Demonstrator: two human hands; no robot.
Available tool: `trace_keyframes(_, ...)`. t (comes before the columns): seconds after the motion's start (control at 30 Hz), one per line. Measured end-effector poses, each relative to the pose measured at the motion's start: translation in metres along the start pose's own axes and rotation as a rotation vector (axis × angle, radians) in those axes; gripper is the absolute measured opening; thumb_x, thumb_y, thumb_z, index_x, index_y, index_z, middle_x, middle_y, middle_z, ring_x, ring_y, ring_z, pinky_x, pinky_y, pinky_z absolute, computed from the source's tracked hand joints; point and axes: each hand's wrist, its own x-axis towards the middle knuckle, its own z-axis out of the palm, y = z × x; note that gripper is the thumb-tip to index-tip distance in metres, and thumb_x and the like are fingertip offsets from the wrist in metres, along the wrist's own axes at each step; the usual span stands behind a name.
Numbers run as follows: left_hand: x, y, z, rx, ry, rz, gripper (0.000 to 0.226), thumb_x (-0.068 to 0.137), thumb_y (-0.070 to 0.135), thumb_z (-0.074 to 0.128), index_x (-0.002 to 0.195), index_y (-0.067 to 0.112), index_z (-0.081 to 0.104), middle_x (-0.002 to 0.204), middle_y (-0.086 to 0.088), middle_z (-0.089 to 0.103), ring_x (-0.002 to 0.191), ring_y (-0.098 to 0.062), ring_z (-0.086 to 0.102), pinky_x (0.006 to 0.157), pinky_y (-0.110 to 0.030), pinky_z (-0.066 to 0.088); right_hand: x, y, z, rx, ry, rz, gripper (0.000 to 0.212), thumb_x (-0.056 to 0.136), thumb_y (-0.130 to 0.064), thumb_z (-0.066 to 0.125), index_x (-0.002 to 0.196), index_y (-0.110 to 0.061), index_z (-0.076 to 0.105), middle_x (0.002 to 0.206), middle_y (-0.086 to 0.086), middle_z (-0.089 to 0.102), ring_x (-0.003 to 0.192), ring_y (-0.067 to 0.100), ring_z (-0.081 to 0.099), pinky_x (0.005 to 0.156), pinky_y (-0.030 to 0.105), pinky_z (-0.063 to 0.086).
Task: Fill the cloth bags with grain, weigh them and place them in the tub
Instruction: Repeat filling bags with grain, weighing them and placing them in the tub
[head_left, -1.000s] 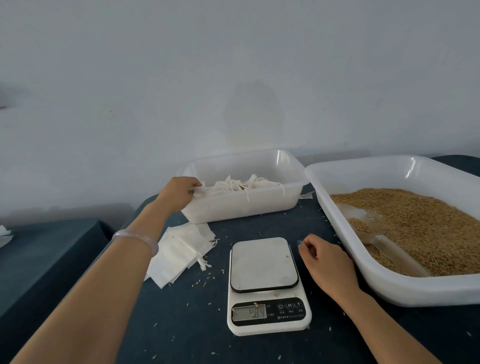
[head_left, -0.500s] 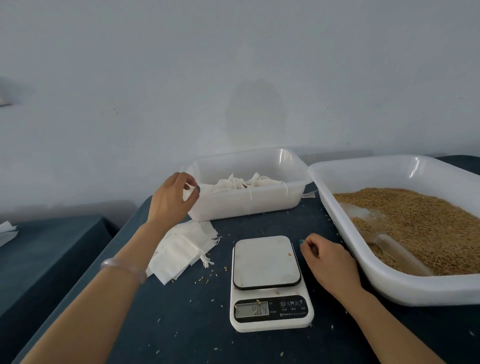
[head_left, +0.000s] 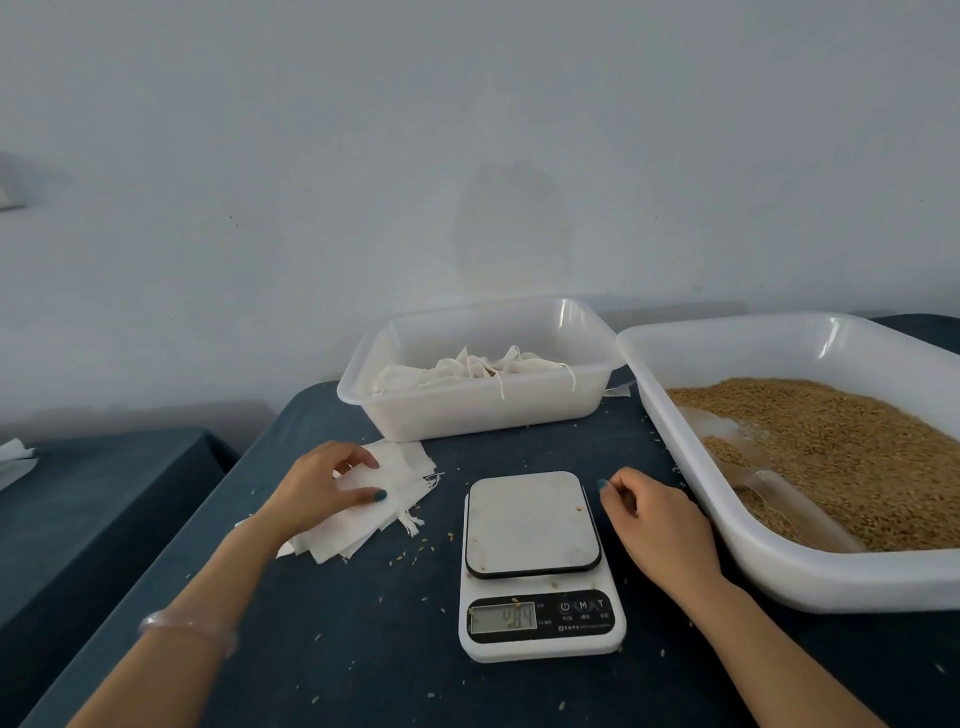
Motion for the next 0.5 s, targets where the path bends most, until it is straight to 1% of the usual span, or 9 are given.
trace_keyframes(0.1,0.000,-0.001,0.001,-0.096,0.107,-0.058,0.038,0.069,0.031,0.089,0.094,0.040,0.062,0.093,0.016,0.065,0.092,-0.002,0.057,0.075,-0.011,0.039,0.000,-0.001,-0.001,-0.007,-0.001,-0.001,0.030,0.097,-0.037,0.053,0.069,-0.034,0.042,0.055,-0.008,0.051,0.047,0.003,0.049,0.044,0.016,0.025)
trace_keyframes(0.17,-0.001,-0.005,0.002,-0.144,0.152,-0.091,0.035,0.073,0.025,0.087,0.094,0.040,0.063,0.084,0.013,0.069,0.088,-0.005,0.060,0.075,-0.011,0.041,0.000,-0.002,-0.001,-0.007,0.001,-0.001,0.031,0.097,-0.037,0.053,0.068,-0.034,0.042,0.055,-0.008,0.051,0.047,0.003,0.049,0.044,0.016,0.025)
trace_keyframes(0.23,-0.002,-0.010,0.002,-0.183,0.182,-0.104,0.030,0.081,0.016,0.080,0.092,0.039,0.065,0.080,0.012,0.072,0.086,-0.008,0.064,0.078,-0.015,0.044,0.000,-0.002,-0.002,-0.006,0.000,-0.003,0.031,0.097,-0.037,0.053,0.069,-0.034,0.042,0.055,-0.009,0.051,0.048,0.003,0.049,0.044,0.016,0.025)
trace_keyframes(0.3,-0.004,-0.015,0.001,-0.216,0.230,-0.110,0.027,0.085,0.012,0.075,0.089,0.038,0.068,0.078,0.011,0.074,0.083,-0.005,0.067,0.082,-0.021,0.048,0.000,-0.002,-0.002,-0.002,-0.001,-0.003,0.030,0.097,-0.037,0.053,0.069,-0.035,0.042,0.056,-0.009,0.051,0.048,0.002,0.049,0.044,0.016,0.025)
trace_keyframes(0.37,-0.004,-0.014,-0.001,-0.258,0.289,-0.136,0.025,0.084,0.017,0.077,0.082,0.040,0.069,0.075,0.014,0.073,0.078,-0.003,0.066,0.076,-0.022,0.048,0.000,-0.002,-0.002,-0.003,0.000,-0.004,0.030,0.097,-0.037,0.053,0.069,-0.035,0.042,0.056,-0.009,0.051,0.048,0.002,0.049,0.044,0.016,0.025)
trace_keyframes(0.4,-0.004,-0.011,-0.003,-0.307,0.325,-0.152,0.023,0.083,0.020,0.078,0.079,0.040,0.069,0.074,0.014,0.072,0.074,-0.005,0.066,0.073,-0.023,0.047,0.000,-0.002,-0.002,-0.003,0.001,-0.005,0.030,0.097,-0.037,0.053,0.069,-0.035,0.041,0.056,-0.009,0.051,0.048,0.002,0.049,0.044,0.015,0.025)
trace_keyframes(0.5,-0.001,0.008,-0.010,-0.557,0.414,-0.177,0.021,0.086,0.021,0.077,0.076,0.039,0.069,0.068,0.013,0.069,0.065,-0.009,0.059,0.065,-0.028,0.045,0.000,-0.002,-0.002,0.007,0.012,-0.005,0.030,0.097,-0.037,0.053,0.069,-0.034,0.043,0.055,-0.008,0.051,0.048,0.003,0.050,0.042,0.015,0.026)
